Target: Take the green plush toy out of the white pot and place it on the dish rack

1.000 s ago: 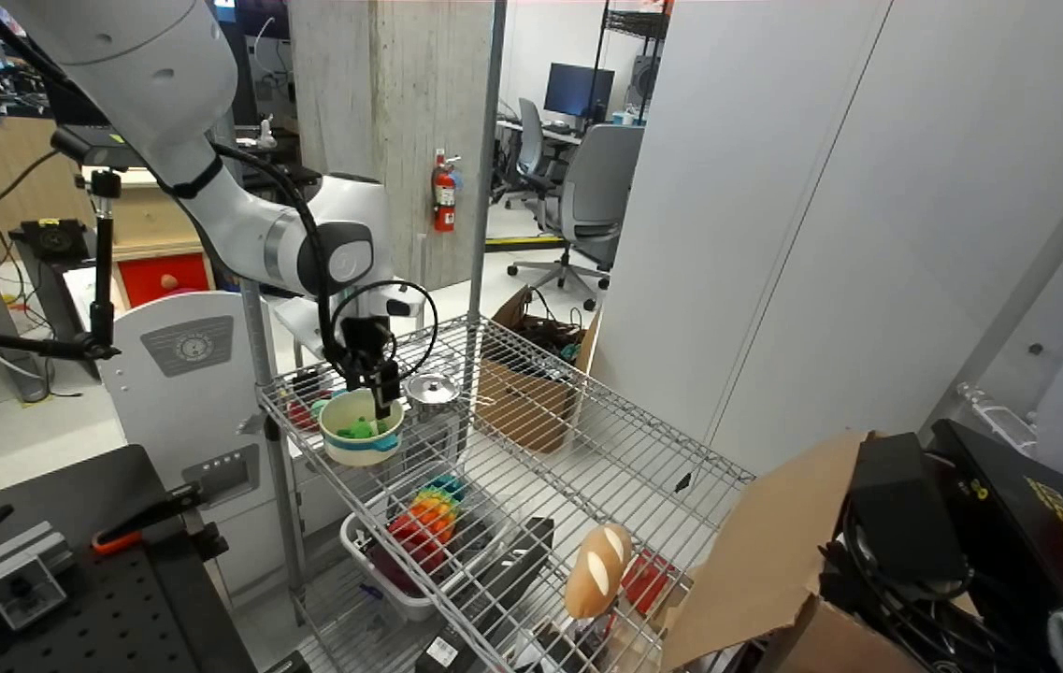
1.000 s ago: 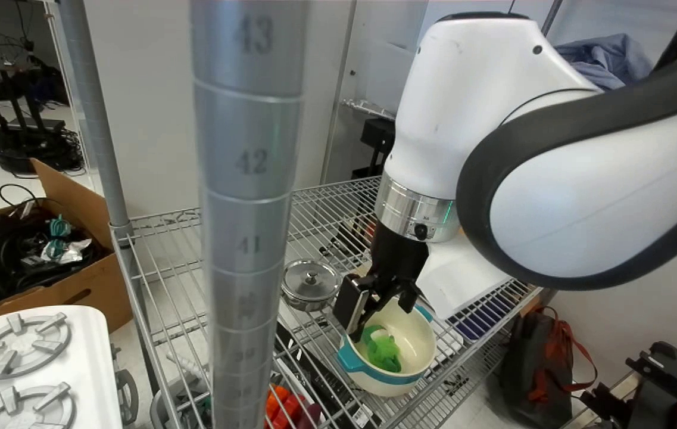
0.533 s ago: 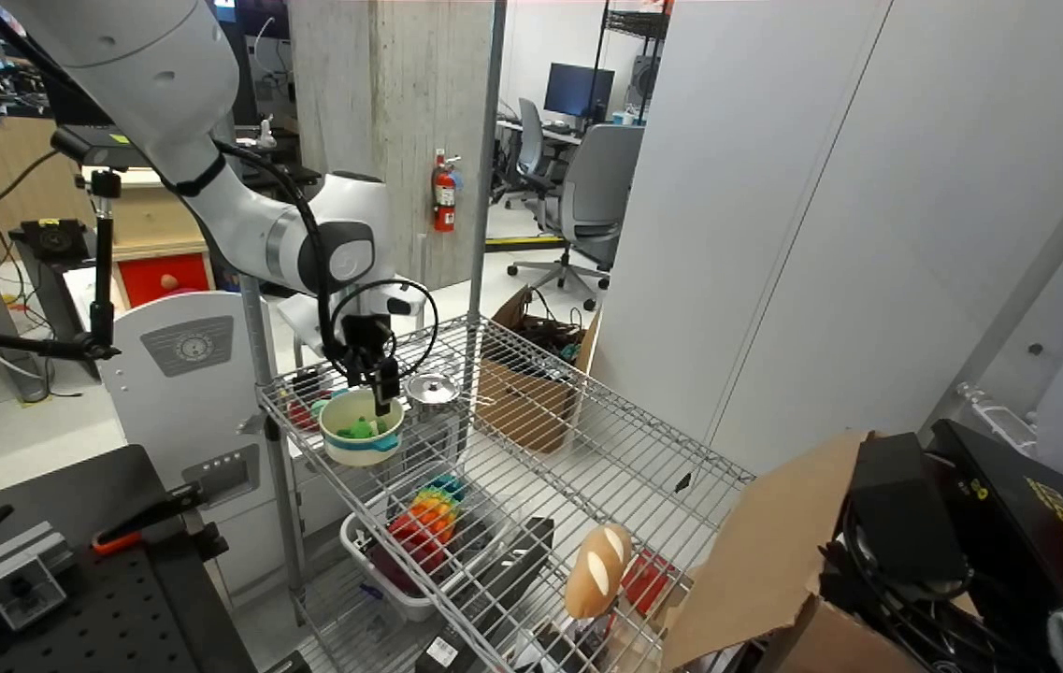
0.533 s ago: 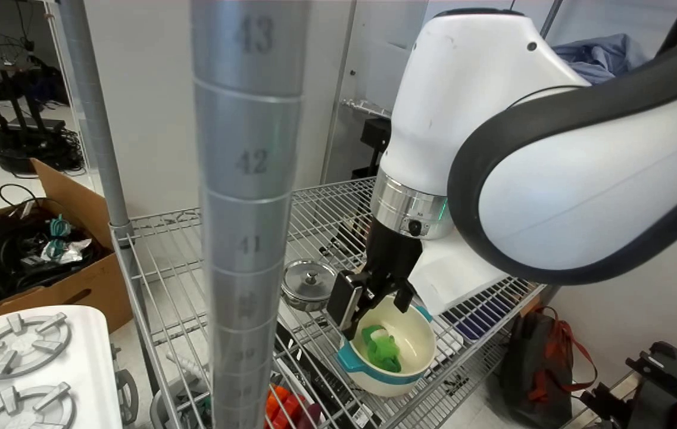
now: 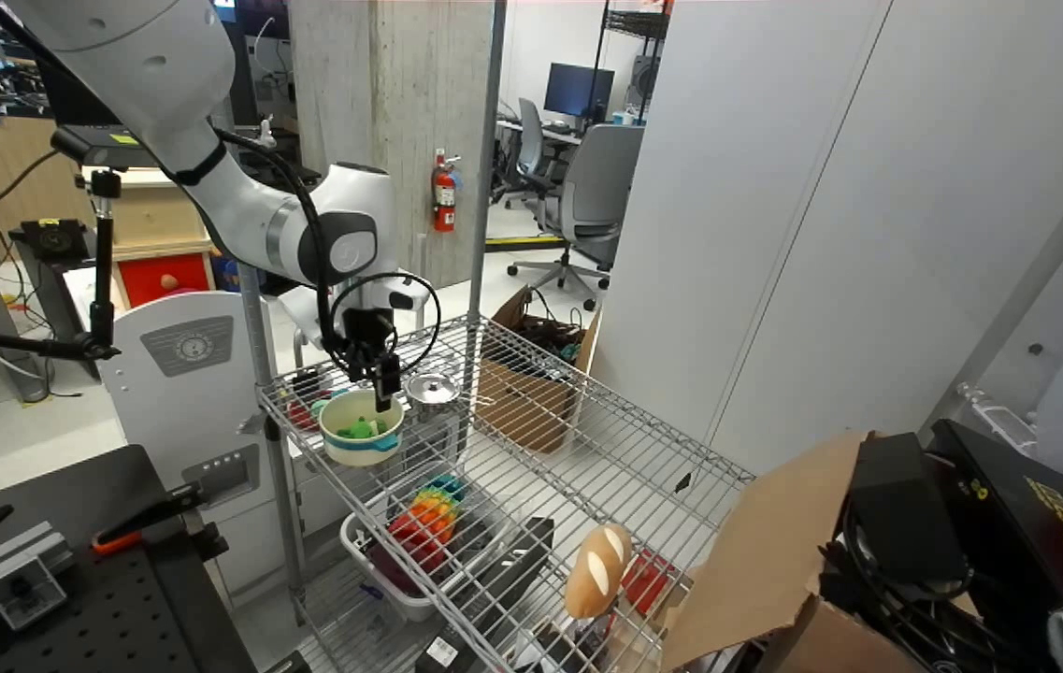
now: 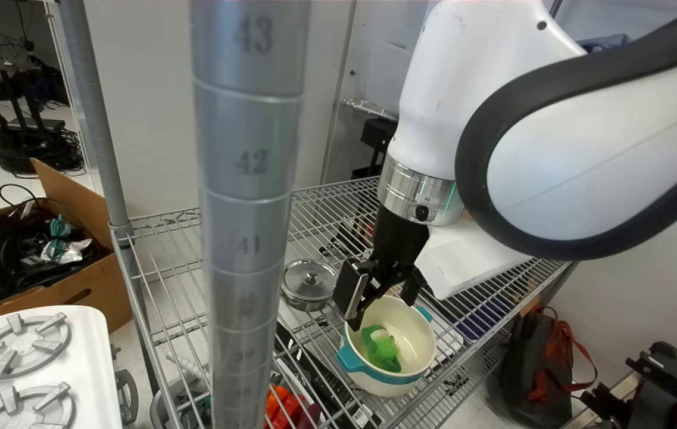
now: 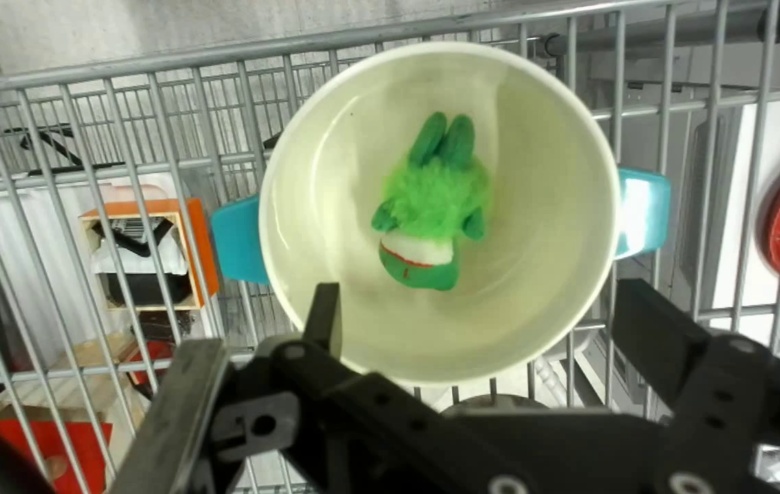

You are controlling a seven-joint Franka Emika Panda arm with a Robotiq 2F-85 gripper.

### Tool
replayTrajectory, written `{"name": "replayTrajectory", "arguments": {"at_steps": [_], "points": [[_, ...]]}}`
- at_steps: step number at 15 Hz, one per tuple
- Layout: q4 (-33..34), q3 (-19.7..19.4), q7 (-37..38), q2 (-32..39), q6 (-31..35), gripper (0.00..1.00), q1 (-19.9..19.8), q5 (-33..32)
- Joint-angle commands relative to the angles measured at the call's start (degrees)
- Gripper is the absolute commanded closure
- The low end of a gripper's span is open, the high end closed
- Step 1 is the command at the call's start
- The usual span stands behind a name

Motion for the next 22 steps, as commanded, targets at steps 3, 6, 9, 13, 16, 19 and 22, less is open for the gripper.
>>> {"name": "replayTrajectory", "arguments": {"at_steps": [3,6,9,13,16,19,22], "points": [[-2.47,-0.18,1.20,-5.35,-5.08,0.00,0.48,0.70],[-2.88,-0.21,1.63,-6.09,-6.72,0.00,0.10,0.58],[-2.77,-0.20,1.39,-5.29,-7.19,0.28,-0.47,0.67],[-2.40,-0.46,1.31,-3.67,-7.13,0.46,-0.78,0.47],[-0.69,-0.89,1.48,-0.92,-6.84,0.40,-0.52,0.09],[1.50,-1.29,1.76,1.79,-6.72,0.19,0.07,-0.38],[4.35,-1.45,1.92,4.72,-6.83,0.17,0.67,-0.50]]}}
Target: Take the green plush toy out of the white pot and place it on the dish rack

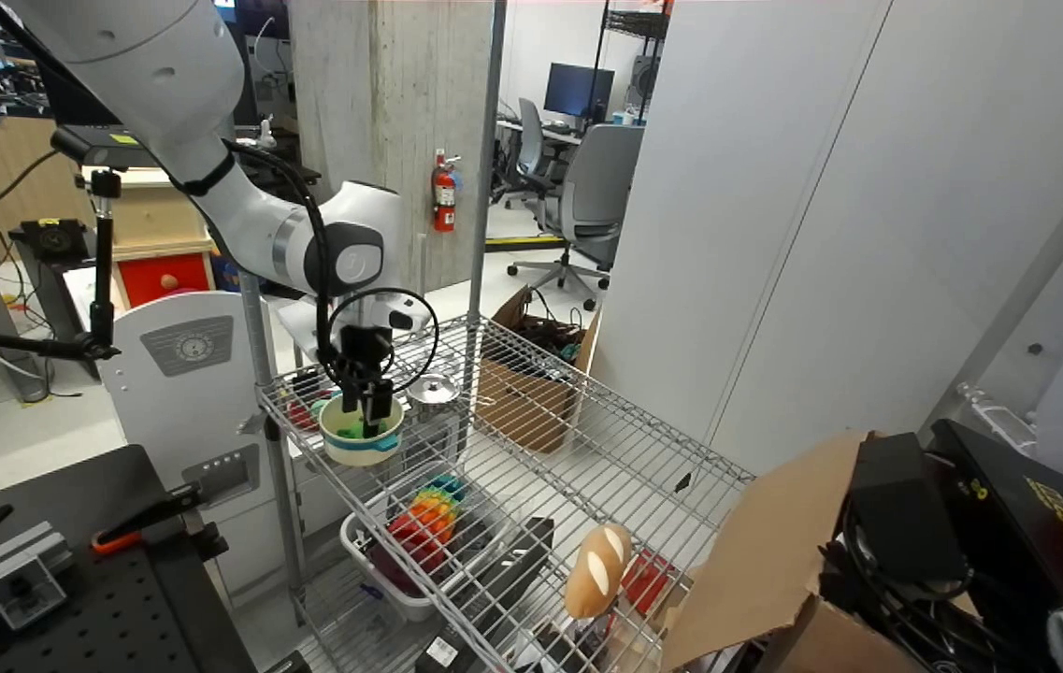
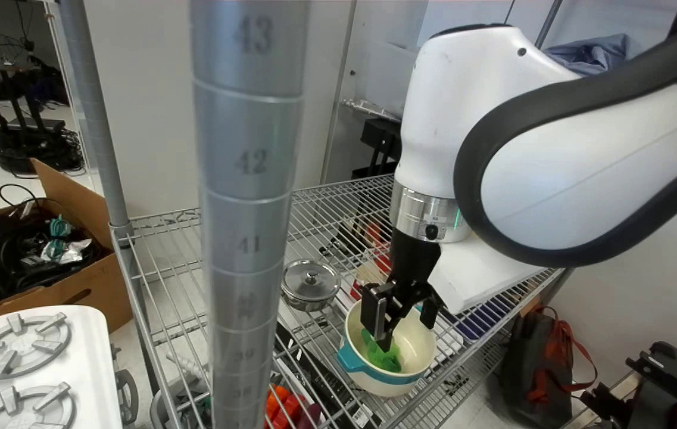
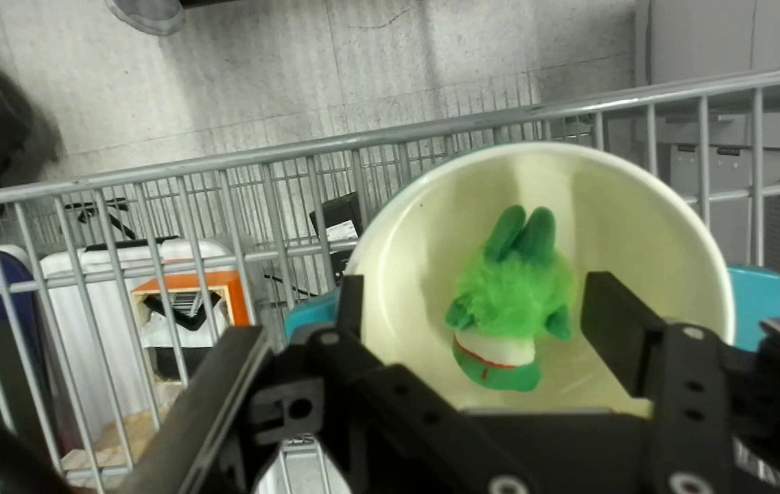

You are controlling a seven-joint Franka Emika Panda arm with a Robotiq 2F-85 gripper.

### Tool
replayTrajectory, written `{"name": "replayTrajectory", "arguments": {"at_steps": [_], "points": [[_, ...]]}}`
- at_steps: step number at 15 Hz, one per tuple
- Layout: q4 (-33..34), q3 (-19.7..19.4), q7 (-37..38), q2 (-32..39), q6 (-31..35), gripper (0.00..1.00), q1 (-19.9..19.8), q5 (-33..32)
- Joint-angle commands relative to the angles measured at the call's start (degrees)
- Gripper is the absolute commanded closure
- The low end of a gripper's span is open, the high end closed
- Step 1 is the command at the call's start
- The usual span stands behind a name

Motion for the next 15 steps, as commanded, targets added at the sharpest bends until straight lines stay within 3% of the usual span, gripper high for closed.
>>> {"name": "replayTrajectory", "arguments": {"at_steps": [1,3,4,5,8,12,15], "points": [[5.22,-0.89,0.85,4.33,-0.72,0.16,1.39,-0.54],[7.36,-1.01,0.76,6.62,-0.94,0.26,1.74,-0.55],[8.73,-1.12,0.67,8.27,-1.19,0.44,1.93,-0.62],[9.90,-1.19,0.61,9.79,-1.30,0.47,2.07,-0.61],[14.09,-1.59,0.66,14.10,-1.69,0.69,2.97,-0.98],[14.87,-1.41,0.61,13.46,-2.96,0.97,3.80,-0.76],[11.95,-1.31,0.65,10.72,-2.03,0.99,4.35,-0.83]]}}
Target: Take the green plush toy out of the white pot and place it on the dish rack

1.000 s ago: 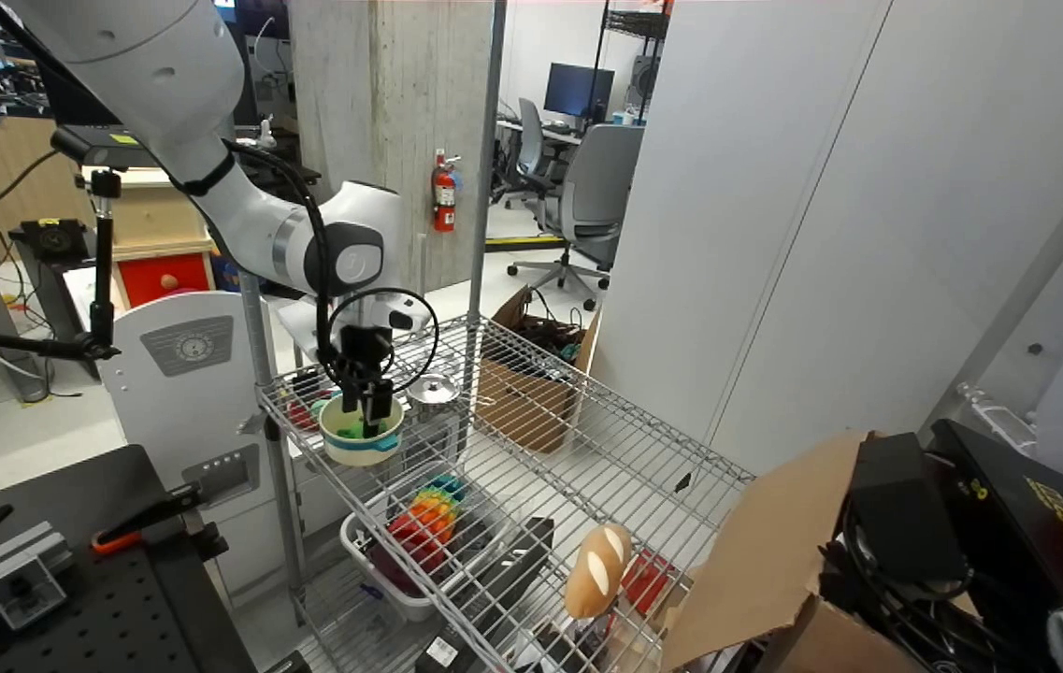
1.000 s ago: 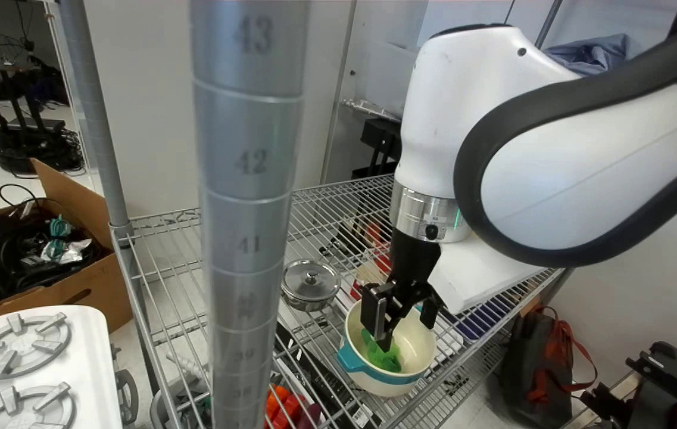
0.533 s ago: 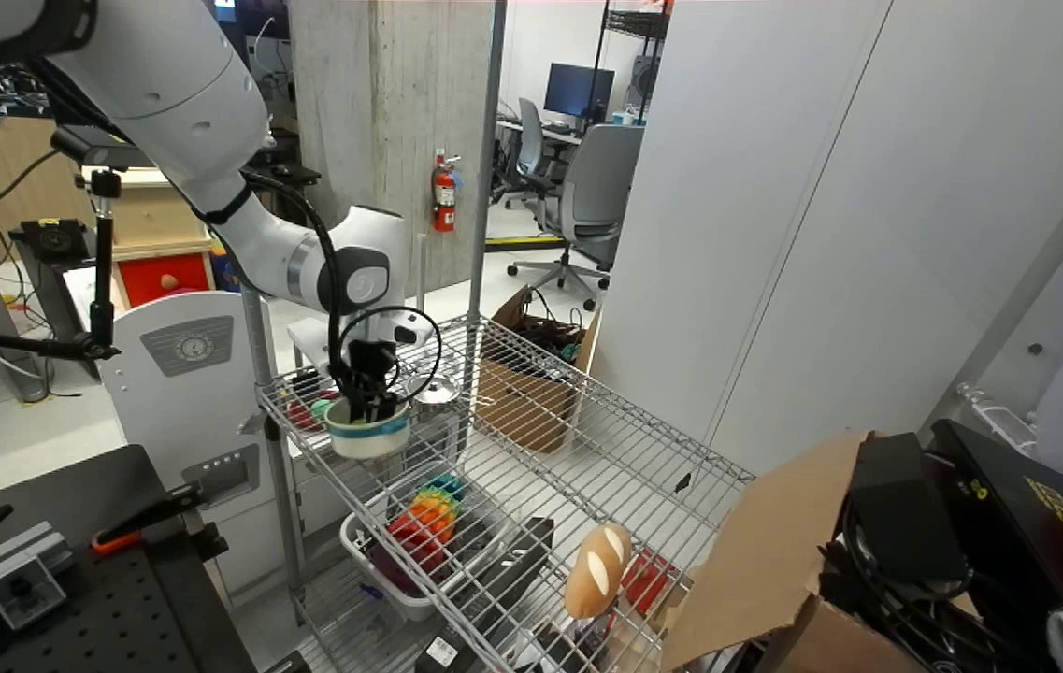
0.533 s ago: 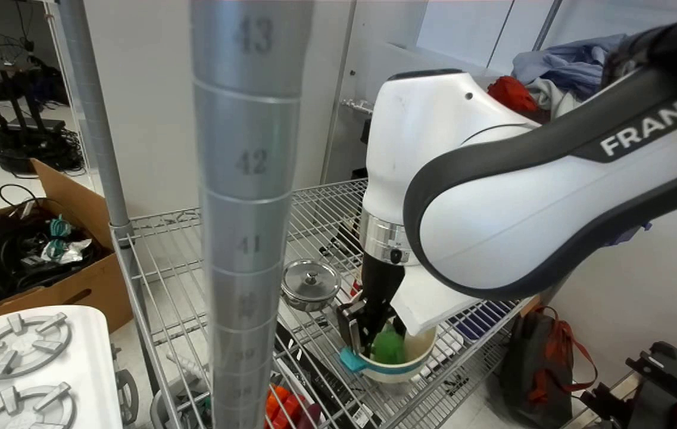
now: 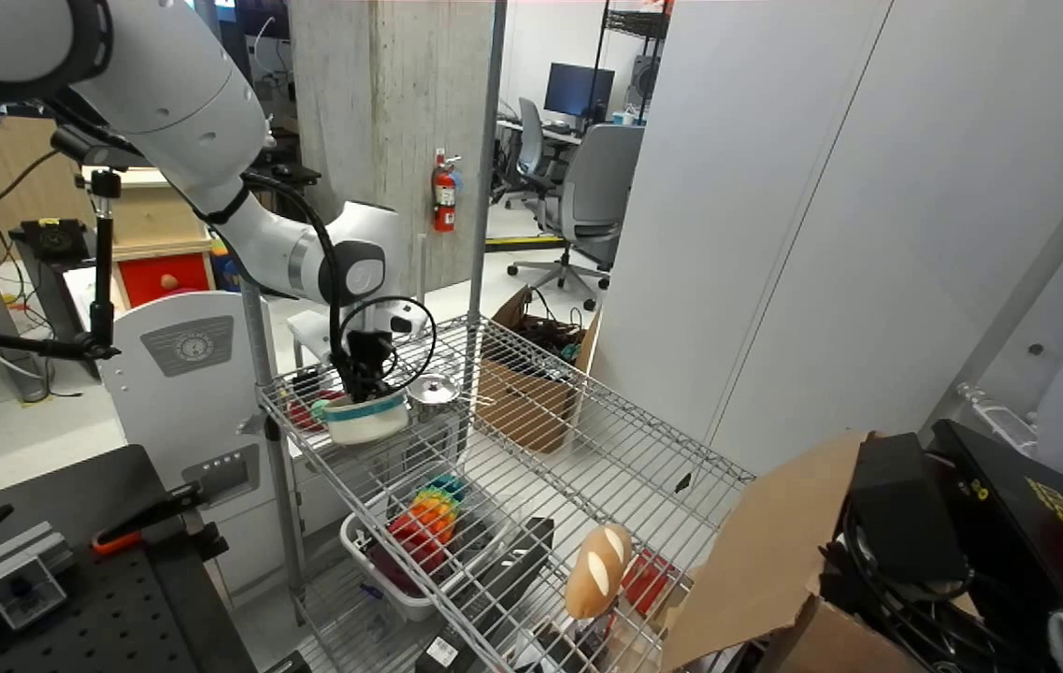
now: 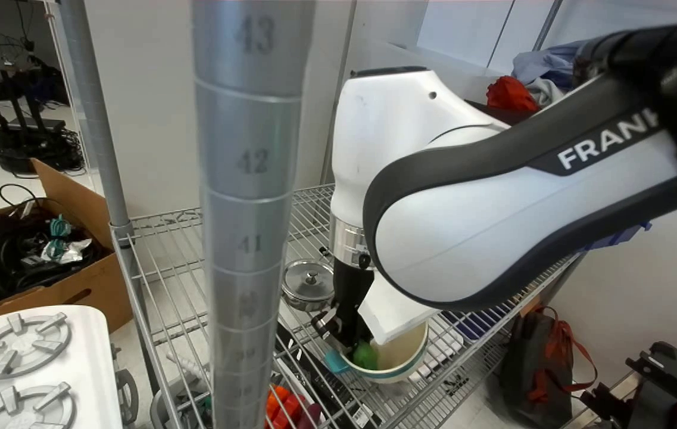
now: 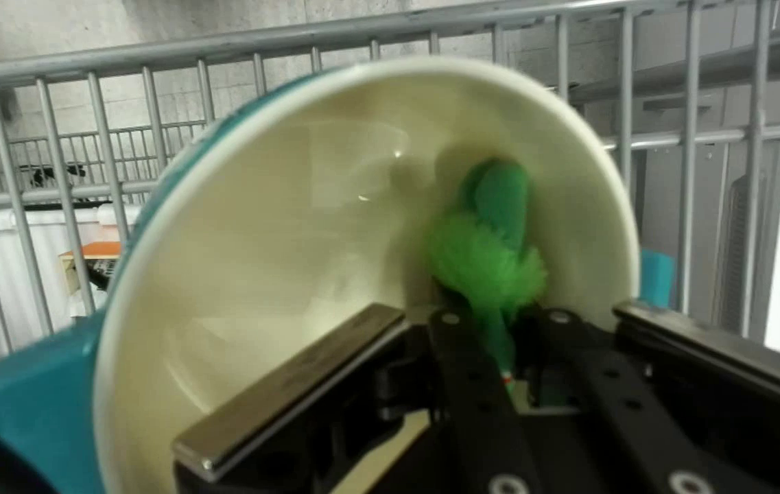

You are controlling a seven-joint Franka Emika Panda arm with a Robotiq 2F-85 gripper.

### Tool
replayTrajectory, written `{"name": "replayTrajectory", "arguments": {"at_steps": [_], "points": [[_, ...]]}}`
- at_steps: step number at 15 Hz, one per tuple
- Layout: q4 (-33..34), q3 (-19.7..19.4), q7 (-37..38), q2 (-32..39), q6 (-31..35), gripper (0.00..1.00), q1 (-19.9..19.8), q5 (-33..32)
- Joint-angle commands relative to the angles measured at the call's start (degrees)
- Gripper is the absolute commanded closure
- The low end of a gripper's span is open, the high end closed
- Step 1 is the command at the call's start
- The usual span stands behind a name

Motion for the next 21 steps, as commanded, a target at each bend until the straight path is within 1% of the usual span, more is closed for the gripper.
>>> {"name": "replayTrajectory", "arguments": {"at_steps": [1,2,9,12,15,16,19,21], "points": [[-2.40,-1.17,0.68,-1.05,0.43,0.99,1.01,-0.86],[-3.65,-1.09,0.62,-2.18,0.84,0.97,1.09,-0.90],[-13.89,-1.12,1.15,-11.46,3.75,0.97,1.41,-2.16],[-16.00,-1.46,2.06,-15.60,2.84,0.97,1.80,-3.21],[-17.28,-2.69,4.19,-19.70,2.03,0.97,2.04,-6.01],[-17.85,-3.58,4.87,-20.96,2.09,0.97,1.59,-7.13],[-19.11,-6.37,4.93,-22.73,2.79,0.97,-1.74,-8.93],[-19.19,-8.26,3.62,-21.92,3.82,0.97,-5.36,-8.72]]}}
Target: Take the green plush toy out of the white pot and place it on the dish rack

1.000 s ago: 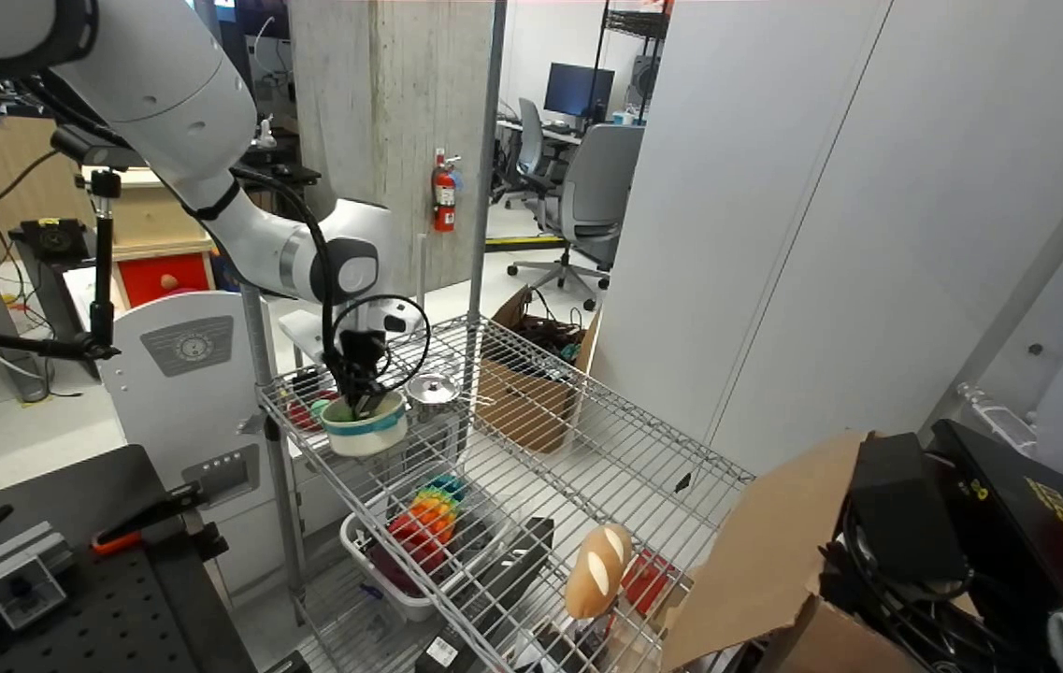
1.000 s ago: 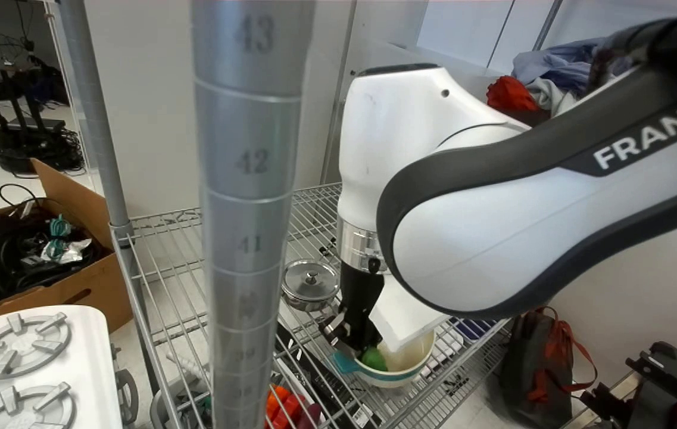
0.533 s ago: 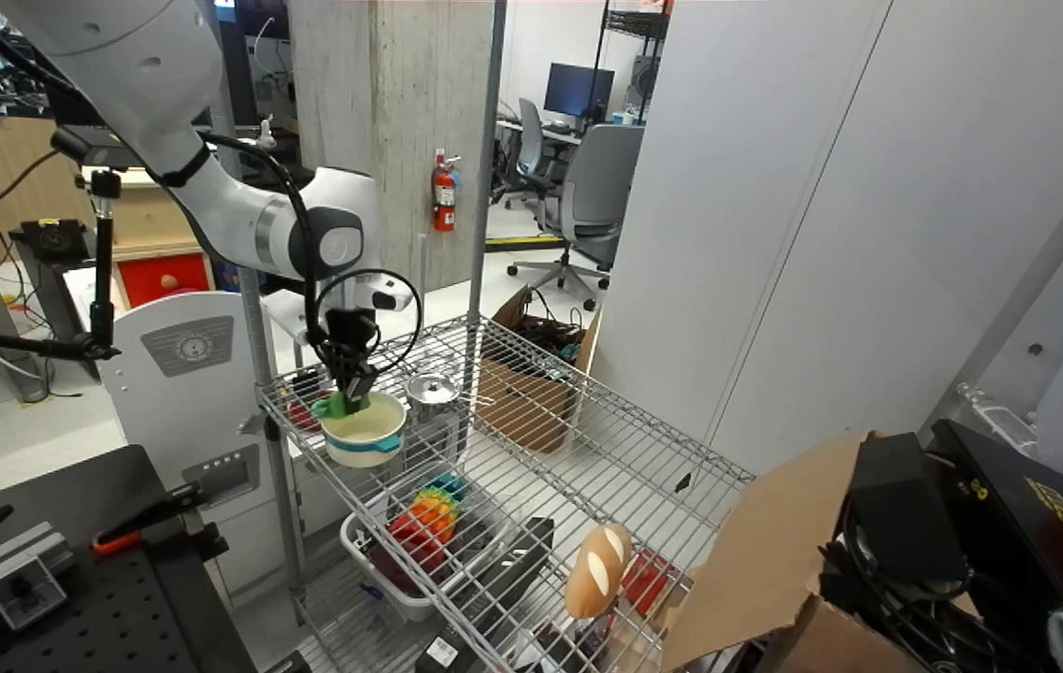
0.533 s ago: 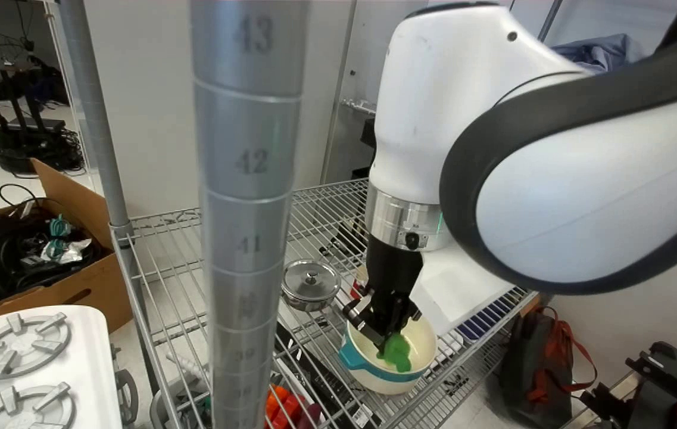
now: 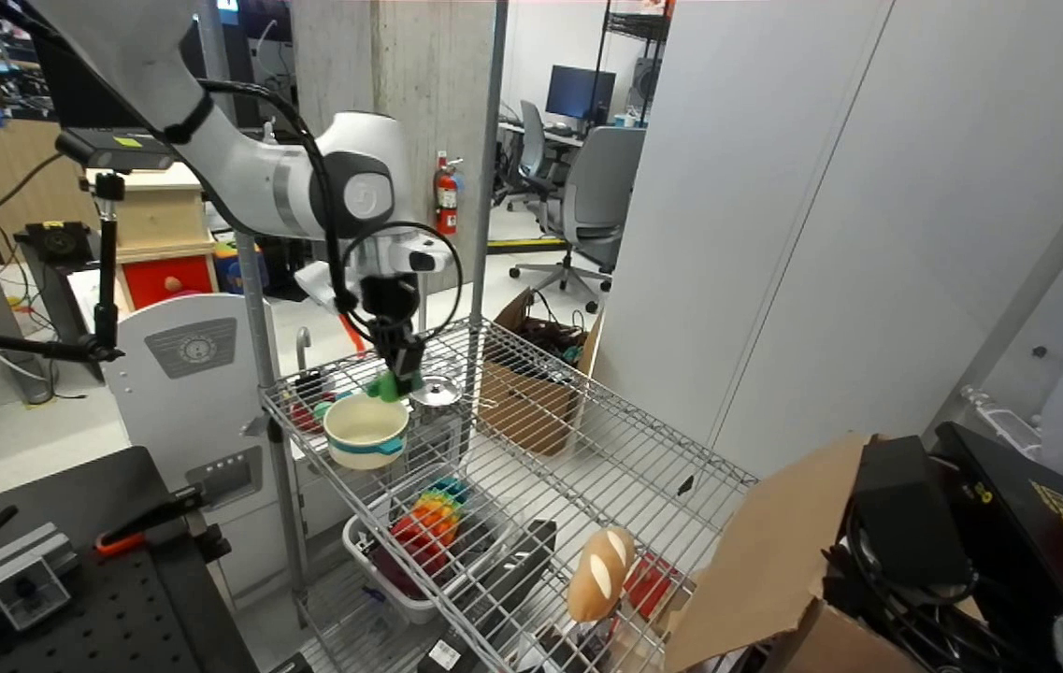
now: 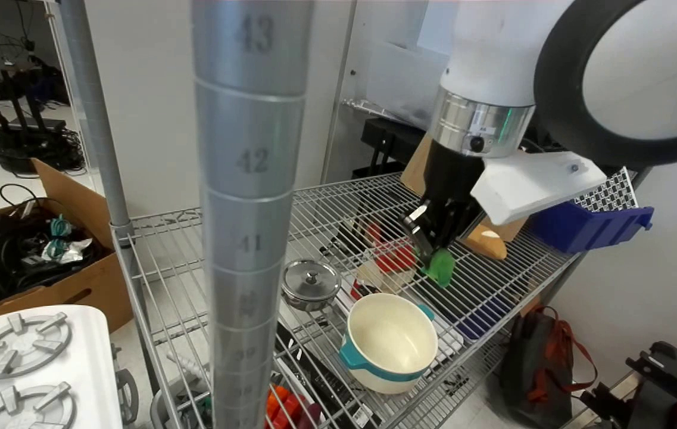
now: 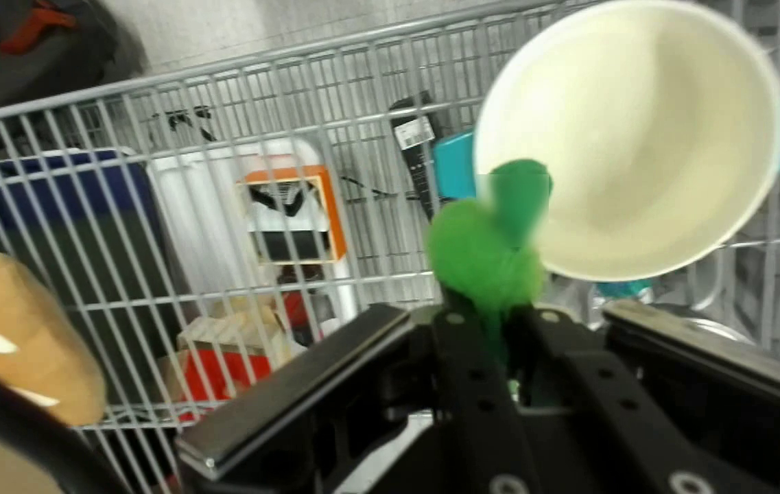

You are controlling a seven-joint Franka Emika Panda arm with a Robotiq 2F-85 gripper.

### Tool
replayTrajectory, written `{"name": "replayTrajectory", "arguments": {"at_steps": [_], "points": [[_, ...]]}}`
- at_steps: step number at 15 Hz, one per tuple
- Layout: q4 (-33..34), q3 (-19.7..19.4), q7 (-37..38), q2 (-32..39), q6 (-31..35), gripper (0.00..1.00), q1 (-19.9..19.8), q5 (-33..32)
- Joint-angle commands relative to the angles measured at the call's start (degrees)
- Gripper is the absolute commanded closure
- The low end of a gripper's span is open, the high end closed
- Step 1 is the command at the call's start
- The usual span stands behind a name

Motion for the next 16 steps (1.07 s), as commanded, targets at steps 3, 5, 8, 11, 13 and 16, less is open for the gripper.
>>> {"name": "replayTrajectory", "arguments": {"at_steps": [3,5,8,11,13,16], "points": [[1.60,-4.10,-2.82,4.01,2.30,0.97,-9.61,-0.71],[4.47,-4.59,-4.09,7.52,2.88,0.97,-12.27,-0.04],[8.46,-4.34,-5.48,13.62,4.79,0.97,-14.63,0.84],[11.15,-4.28,-5.84,18.36,7.01,0.97,-14.93,1.47],[12.23,-4.46,-6.10,20.66,8.54,0.97,-14.82,1.66],[11.59,-4.08,-6.84,20.13,8.98,0.55,-14.78,2.59]]}}
